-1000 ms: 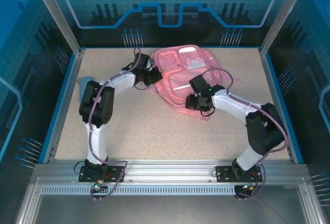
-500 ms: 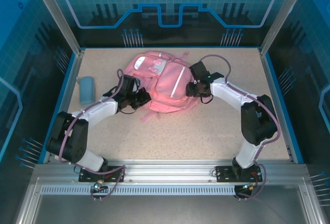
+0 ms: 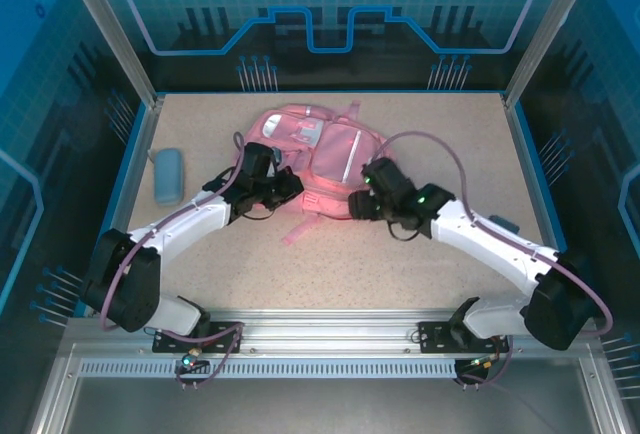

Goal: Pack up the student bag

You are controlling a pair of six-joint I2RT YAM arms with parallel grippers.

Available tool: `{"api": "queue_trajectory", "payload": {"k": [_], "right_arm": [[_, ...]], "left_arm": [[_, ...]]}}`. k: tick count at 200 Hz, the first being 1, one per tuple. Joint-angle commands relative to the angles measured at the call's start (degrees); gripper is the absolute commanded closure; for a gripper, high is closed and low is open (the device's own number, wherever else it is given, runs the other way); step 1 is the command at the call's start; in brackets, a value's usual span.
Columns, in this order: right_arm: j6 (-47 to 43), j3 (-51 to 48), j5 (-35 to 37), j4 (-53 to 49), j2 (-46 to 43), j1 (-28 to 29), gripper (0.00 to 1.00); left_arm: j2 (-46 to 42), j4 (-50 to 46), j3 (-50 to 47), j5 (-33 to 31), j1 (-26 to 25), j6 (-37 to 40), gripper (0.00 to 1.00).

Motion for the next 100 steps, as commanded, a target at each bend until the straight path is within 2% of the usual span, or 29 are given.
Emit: {"api": "queue_trajectory", "payload": {"k": [1,30,63,100], "right_arm": [[5.8,-3.1,4.2,5.6,1.0,6.7,0.45],[7.3,-4.3,5.1,13.7,6.9,12.2,0.48],[9.1,-6.3,4.4,26.4,13.6,12.4,0.54],[10.8,-4.0,8.8,28.8,19.4,12.2,0.61]], "left_arm": [[-0.7,3.1,3.2,1.3,-1.2,-1.8,1.00],[-0.6,3.1,4.4,0.9,-1.4,-2.7,1.00],[-0.4,1.2,6.7,0.6,-2.0,-2.4,1.00],[-0.4,0.1,7.9,0.1,-2.2,-2.2,1.00]]}}
